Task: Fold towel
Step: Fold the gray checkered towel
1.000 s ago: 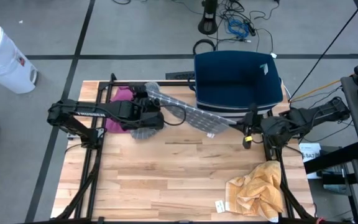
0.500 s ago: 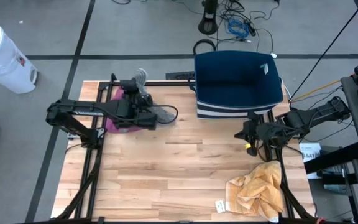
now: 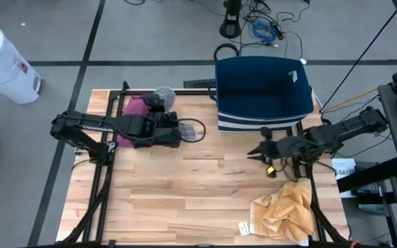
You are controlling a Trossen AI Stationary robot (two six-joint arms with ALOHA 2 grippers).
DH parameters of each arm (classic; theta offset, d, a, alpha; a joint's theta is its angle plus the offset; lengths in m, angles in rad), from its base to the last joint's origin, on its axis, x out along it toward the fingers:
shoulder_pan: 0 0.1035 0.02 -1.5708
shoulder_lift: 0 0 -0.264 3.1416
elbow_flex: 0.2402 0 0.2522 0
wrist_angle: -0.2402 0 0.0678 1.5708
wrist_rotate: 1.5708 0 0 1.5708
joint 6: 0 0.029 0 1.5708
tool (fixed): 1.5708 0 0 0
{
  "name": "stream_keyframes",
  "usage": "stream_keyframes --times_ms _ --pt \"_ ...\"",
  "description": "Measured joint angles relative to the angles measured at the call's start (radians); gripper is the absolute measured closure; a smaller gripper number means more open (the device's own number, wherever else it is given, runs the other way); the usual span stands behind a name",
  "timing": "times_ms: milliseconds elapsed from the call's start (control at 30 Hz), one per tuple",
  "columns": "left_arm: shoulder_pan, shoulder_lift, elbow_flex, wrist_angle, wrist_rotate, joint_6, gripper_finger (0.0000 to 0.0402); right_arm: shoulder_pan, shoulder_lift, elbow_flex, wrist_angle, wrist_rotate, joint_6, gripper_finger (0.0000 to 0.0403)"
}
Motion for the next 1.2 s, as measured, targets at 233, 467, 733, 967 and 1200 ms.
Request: stream_keyframes --times_ms 233,467,733,967,1200 --pt "-0.019 0.001 0.0 0.437 0.052 0.293 0.0401 -0.03 0.292 0.0 0.373 0.114 -0.165 0.0209" --pt "-0.018 0.001 0.0 0.608 0.162 0.356 0.0401 -0.062 0.517 0.0 0.893 0.264 -0.369 0.0173" --pt "-0.019 0.002 0.0 0.622 0.192 0.328 0.0401 -0.116 0.64 0.001 1.18 0.189 -0.454 0.0201" --pt "-0.018 0.002 0.0 0.67 0.217 0.33 0.0401 -0.178 0.728 0.015 1.239 0.115 -0.348 0.0204" --pt "-0.018 0.009 0.0 0.7 0.229 0.328 0.0401 -0.185 0.812 0.115 1.239 0.117 -0.345 0.0204"
